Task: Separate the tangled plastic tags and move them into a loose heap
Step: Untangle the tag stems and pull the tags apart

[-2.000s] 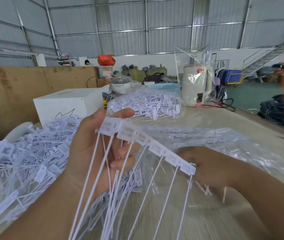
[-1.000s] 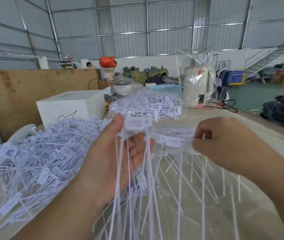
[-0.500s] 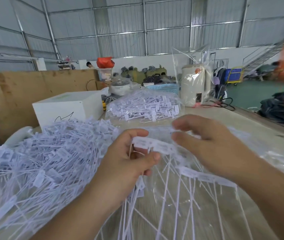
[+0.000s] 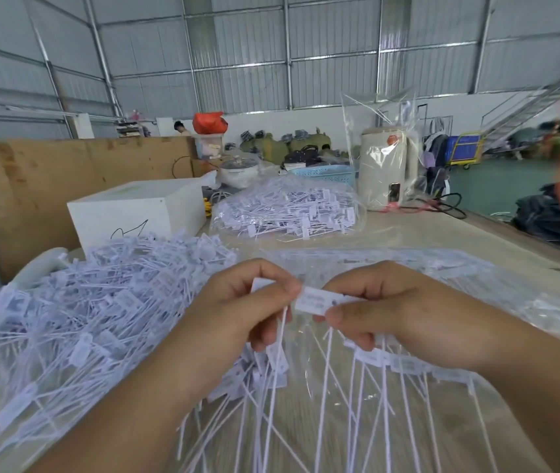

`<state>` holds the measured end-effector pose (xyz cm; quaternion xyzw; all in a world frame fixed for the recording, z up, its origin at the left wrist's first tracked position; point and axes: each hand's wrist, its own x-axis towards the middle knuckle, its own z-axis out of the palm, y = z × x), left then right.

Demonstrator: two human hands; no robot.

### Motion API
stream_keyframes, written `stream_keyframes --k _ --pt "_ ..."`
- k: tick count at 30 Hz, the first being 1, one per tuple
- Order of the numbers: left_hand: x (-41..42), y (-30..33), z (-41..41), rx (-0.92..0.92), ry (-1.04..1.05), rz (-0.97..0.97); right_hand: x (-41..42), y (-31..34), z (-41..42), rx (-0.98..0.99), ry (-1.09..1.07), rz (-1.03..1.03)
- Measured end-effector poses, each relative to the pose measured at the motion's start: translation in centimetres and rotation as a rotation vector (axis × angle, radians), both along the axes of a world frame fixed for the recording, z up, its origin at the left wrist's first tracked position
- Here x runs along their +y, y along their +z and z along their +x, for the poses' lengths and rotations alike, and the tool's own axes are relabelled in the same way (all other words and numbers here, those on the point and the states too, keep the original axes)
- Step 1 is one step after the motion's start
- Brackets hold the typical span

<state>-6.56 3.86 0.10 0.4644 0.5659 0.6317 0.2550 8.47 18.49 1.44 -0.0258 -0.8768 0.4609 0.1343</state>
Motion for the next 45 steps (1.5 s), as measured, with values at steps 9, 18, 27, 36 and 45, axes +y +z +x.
stream_keyframes --k 9,18,27,36,45 --pt "0.5 -0.8 1.3 0.118 0.028 -0.035 -1.6 -0.2 -0.3 0.129 -0.151 -0.020" --pt "1.6 -1.0 3.6 -0.301 0.200 0.143 -4.0 -1.5 -1.5 0.338 -0.379 0.215" --pt "1.5 -0.9 3.7 -0.592 0.063 0.157 -4.4 -2.3 -2.1 0.491 -0.456 0.305" --pt "-0.2 0.3 0.1 -0.055 -0.096 -0.133 -1.9 -0.5 -0.3 0.120 -0.118 0.089" --pt "1.5 -0.7 3.7 -0.223 0.252 0.155 -3.8 -0.8 -1.1 0.384 -0.347 0.176"
